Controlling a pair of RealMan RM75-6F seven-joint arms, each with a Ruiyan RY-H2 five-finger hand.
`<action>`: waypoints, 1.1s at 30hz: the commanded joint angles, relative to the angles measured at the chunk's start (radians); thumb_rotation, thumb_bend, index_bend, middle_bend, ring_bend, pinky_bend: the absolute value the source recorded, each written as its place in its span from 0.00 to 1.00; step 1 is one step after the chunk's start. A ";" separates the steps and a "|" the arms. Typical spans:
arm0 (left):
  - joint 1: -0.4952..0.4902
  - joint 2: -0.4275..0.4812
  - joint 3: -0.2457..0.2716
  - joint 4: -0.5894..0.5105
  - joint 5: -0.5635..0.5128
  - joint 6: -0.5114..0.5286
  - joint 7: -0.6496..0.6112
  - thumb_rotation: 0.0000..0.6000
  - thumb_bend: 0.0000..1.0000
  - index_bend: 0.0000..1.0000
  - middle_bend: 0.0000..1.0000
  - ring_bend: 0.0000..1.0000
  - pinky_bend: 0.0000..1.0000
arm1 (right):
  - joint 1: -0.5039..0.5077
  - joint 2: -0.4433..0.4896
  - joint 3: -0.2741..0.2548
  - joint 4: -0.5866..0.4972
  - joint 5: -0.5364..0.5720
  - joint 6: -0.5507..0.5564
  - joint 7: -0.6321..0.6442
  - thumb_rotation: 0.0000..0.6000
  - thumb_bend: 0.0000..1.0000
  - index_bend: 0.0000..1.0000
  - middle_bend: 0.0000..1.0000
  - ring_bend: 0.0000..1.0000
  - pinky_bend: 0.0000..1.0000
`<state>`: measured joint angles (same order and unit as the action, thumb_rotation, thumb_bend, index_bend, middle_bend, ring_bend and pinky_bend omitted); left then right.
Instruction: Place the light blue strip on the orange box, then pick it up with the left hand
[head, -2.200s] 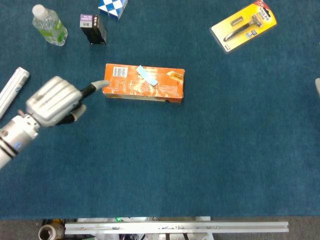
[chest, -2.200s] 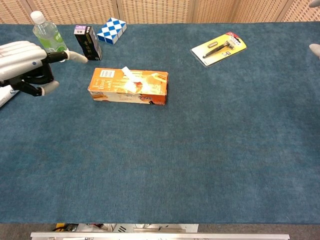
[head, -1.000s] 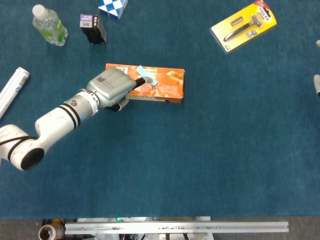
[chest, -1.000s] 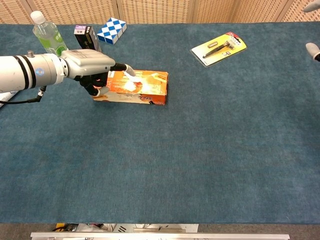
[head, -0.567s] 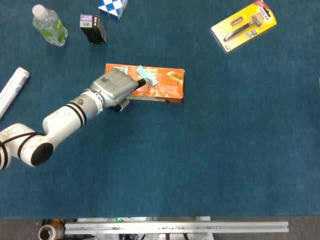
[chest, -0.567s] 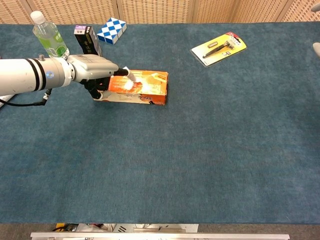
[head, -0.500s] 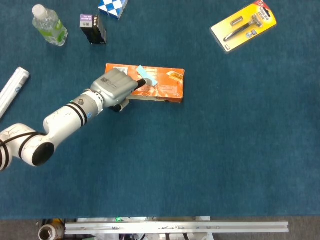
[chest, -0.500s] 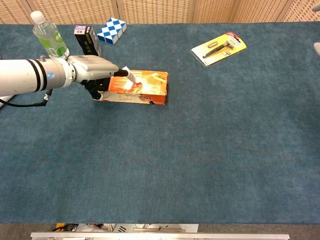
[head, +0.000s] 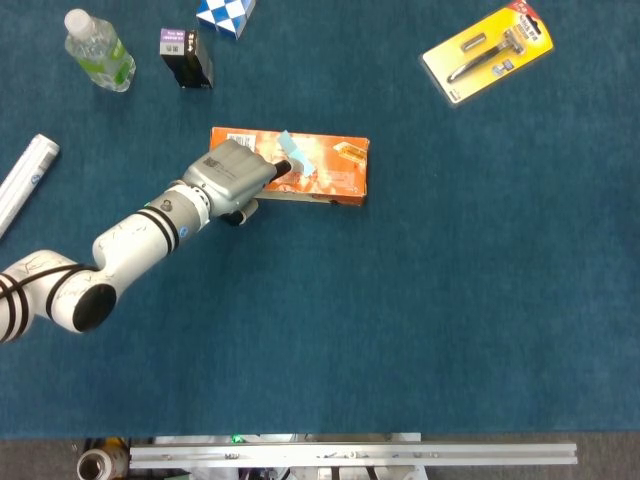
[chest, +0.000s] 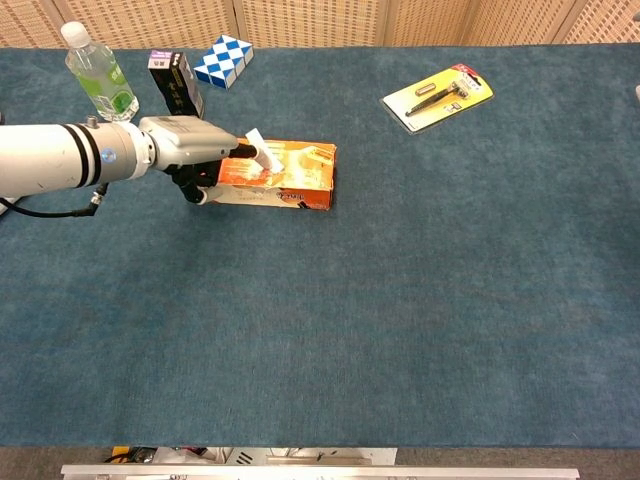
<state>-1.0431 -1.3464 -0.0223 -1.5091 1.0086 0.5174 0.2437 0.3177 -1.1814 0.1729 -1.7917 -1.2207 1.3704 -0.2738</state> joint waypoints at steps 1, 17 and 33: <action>-0.001 0.009 0.001 -0.013 -0.005 0.012 0.002 1.00 0.83 0.10 1.00 1.00 0.99 | -0.002 0.001 0.000 -0.001 -0.002 0.000 0.001 1.00 0.36 0.23 0.86 1.00 1.00; -0.041 -0.012 0.014 -0.021 -0.046 0.016 0.030 1.00 0.83 0.10 1.00 1.00 0.99 | -0.025 0.015 0.002 -0.004 -0.008 0.011 0.017 1.00 0.36 0.23 0.86 1.00 1.00; -0.065 -0.008 0.026 -0.041 -0.102 0.049 0.050 1.00 0.83 0.10 1.00 1.00 0.99 | -0.043 0.025 0.005 0.002 -0.020 0.017 0.043 1.00 0.36 0.23 0.86 1.00 1.00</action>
<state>-1.1073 -1.3546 0.0035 -1.5500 0.9068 0.5664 0.2936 0.2747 -1.1565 0.1779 -1.7901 -1.2402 1.3875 -0.2313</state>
